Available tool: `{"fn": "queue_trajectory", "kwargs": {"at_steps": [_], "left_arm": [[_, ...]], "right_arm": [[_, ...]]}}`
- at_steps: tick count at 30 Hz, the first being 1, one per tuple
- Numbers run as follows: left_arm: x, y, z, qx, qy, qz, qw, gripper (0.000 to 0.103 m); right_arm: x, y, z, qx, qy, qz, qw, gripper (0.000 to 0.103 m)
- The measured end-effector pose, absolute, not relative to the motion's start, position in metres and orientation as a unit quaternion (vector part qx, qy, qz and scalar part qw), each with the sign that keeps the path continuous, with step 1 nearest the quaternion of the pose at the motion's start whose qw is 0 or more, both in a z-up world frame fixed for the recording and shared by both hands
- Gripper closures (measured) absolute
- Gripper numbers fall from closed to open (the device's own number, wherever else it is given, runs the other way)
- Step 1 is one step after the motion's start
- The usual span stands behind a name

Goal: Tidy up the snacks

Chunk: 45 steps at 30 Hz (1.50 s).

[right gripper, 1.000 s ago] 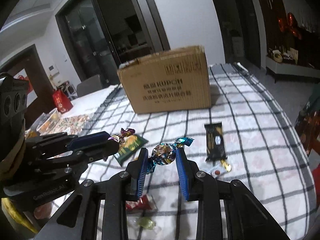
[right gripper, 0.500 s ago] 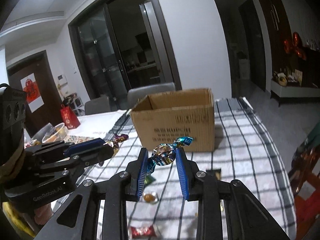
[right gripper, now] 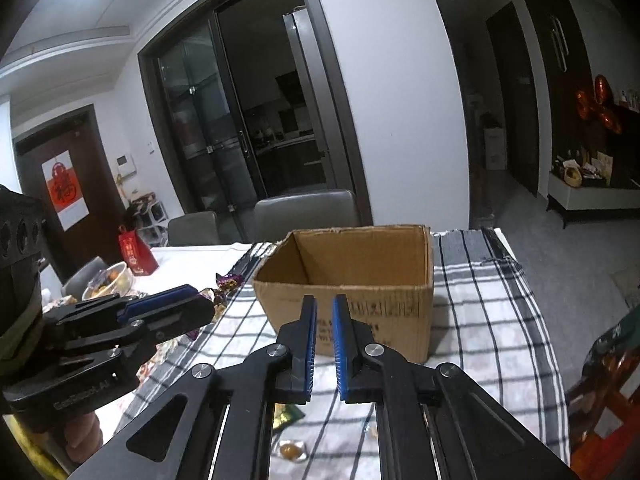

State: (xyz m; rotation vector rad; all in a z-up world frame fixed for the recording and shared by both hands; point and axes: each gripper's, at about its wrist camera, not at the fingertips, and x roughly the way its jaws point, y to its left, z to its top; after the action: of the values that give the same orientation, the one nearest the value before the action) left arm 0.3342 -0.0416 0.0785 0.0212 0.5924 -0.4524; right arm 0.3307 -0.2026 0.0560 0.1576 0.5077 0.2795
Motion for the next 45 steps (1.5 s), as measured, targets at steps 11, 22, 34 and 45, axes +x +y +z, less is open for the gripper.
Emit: {"fn": "queue_trajectory", "kwargs": {"at_steps": [11,22,34,45], "left_arm": [[0.366,-0.046,0.08,0.011,0.293,-0.214,0.932,0.082],[0.362,-0.062,0.023,0.015,0.359,-0.216,0.908,0.082],[0.364,-0.07,-0.031,0.011,0.42,-0.204,0.884,0.082],[0.372,-0.075,-0.064,0.025,0.451,-0.197,0.87,0.082]], "right_arm": [[0.367,-0.205,0.05,0.055,0.294,0.146,0.943,0.093],[0.385,-0.213,-0.023,0.065,0.436,0.166,0.882,0.089],[0.401,-0.215,-0.092,0.066,0.555,0.168,0.812,0.08],[0.41,-0.213,-0.127,0.051,0.594,0.152,0.788,0.08]]}}
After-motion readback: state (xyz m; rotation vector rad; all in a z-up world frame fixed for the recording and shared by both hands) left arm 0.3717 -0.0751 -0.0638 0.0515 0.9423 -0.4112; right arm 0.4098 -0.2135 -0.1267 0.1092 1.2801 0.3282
